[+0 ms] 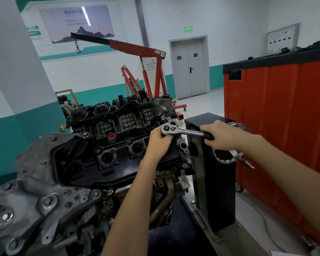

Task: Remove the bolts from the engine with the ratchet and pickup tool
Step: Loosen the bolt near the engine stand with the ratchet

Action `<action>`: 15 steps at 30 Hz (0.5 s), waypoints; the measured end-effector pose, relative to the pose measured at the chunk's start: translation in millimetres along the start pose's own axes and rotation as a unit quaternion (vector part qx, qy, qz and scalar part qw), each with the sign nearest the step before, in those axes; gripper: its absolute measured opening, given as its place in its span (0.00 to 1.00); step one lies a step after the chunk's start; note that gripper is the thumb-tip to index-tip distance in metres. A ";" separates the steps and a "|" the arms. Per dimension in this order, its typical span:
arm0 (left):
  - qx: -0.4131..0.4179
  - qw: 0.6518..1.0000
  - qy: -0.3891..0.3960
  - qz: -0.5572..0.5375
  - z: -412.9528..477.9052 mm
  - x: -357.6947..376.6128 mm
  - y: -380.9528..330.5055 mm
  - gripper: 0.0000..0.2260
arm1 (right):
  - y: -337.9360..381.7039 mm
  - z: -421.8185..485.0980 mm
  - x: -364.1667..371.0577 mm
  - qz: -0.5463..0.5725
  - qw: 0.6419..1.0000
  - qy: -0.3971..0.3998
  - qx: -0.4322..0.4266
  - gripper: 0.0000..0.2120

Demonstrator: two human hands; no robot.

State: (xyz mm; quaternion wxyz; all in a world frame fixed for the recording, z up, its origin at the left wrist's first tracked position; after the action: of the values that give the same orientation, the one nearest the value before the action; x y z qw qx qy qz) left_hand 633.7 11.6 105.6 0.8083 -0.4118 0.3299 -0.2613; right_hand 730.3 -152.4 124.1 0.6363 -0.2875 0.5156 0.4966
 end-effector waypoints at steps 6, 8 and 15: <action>-0.001 0.997 -0.051 -0.062 -4.5 1.8 9.8 0.17 | 60.0 -35.2 82.6 0.301 0.938 -0.144 0.093 0.06; 0.003 0.996 -0.054 -0.071 -4.5 2.5 9.0 0.18 | 94.7 -29.6 106.8 0.399 0.889 -0.183 0.127 0.06; 0.000 0.999 -0.010 -0.043 -0.9 -0.9 6.5 0.19 | 64.2 -34.1 82.8 0.309 0.944 -0.084 0.081 0.09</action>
State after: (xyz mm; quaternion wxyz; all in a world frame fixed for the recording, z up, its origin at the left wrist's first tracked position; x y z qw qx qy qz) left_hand 633.4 15.2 100.0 0.7995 -0.4283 0.3039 -0.2917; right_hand 656.0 -132.6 45.2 0.5134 -0.0188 0.5627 0.6477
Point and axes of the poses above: each hand's wrist, its own z-axis towards the middle knuckle, its own x-axis out of the palm, y = z × x, the point moved 4 cm from there along z, towards the middle knuckle, and after that the axes turned 6 degrees about -x, right-handed, at the moved point
